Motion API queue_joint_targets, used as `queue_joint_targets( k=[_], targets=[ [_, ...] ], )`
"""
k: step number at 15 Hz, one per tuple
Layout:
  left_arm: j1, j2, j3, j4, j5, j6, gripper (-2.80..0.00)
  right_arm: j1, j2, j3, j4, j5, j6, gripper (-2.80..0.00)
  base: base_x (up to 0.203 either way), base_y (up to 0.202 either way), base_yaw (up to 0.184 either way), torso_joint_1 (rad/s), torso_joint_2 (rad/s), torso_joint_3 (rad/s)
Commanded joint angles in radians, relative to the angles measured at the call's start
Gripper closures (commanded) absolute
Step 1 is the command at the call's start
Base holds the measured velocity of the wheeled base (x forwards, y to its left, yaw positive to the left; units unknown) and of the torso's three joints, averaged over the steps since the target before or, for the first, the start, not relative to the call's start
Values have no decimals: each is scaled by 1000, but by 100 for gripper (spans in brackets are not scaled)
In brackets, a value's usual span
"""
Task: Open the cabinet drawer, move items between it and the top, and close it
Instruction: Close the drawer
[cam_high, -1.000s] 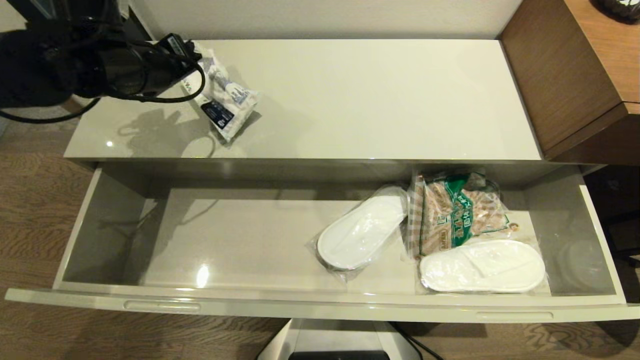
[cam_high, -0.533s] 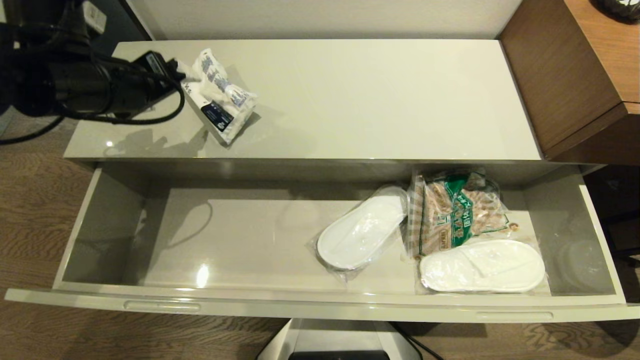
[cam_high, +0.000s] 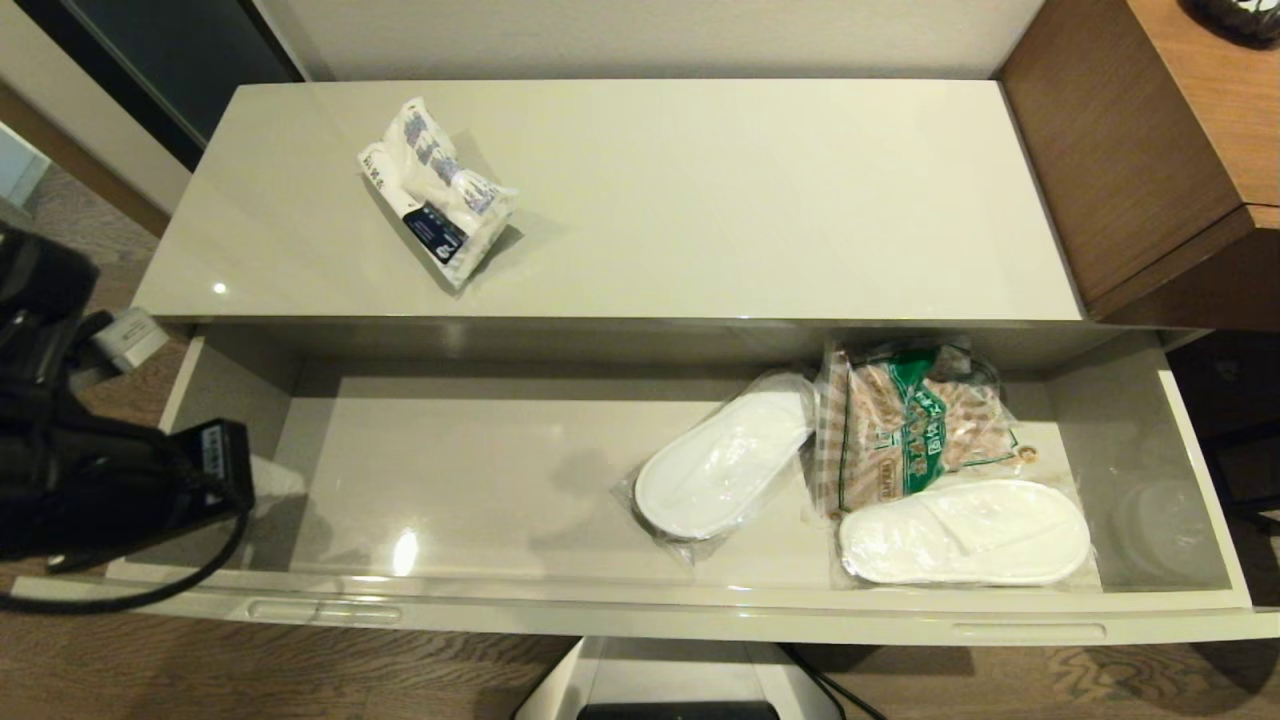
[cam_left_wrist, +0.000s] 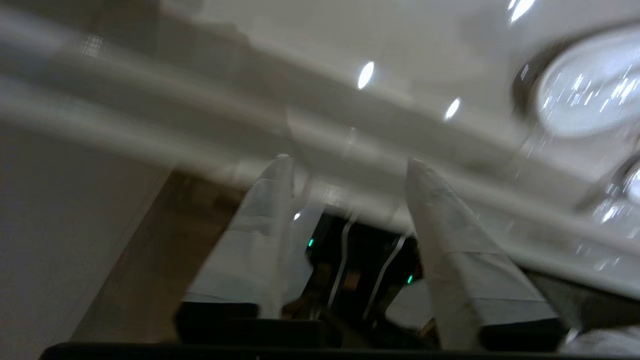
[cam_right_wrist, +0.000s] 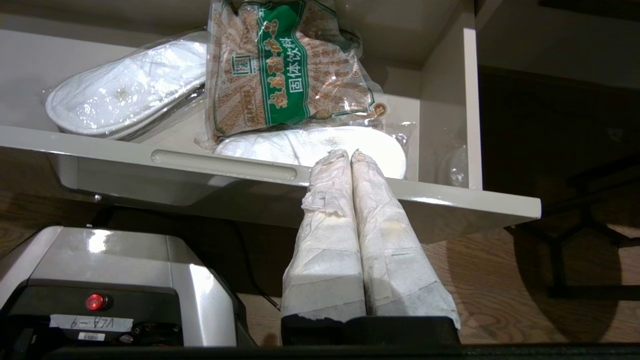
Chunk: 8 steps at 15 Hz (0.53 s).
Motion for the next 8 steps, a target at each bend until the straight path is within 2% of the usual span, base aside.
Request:
queue_joint_targets(
  k=[1, 5, 7, 8],
  targets=[
    [1, -211, 72, 79, -3, -1, 0, 0, -11, 2, -1, 1, -1, 0, 0, 0, 0, 0, 0, 0],
    [2, -469, 108, 419, -10, 2, 0, 0, -11, 2, -1, 1, -1, 0, 0, 0, 0, 0, 0, 0],
    [3, -547, 172, 513, -26, 0, 0, 0, -11, 2, -1, 1, -1, 0, 0, 0, 0, 0, 0, 0],
    [4, -577, 221, 511, -33, -1, 0, 0, -11, 2, -1, 1, -1, 0, 0, 0, 0, 0, 0, 0]
  ],
)
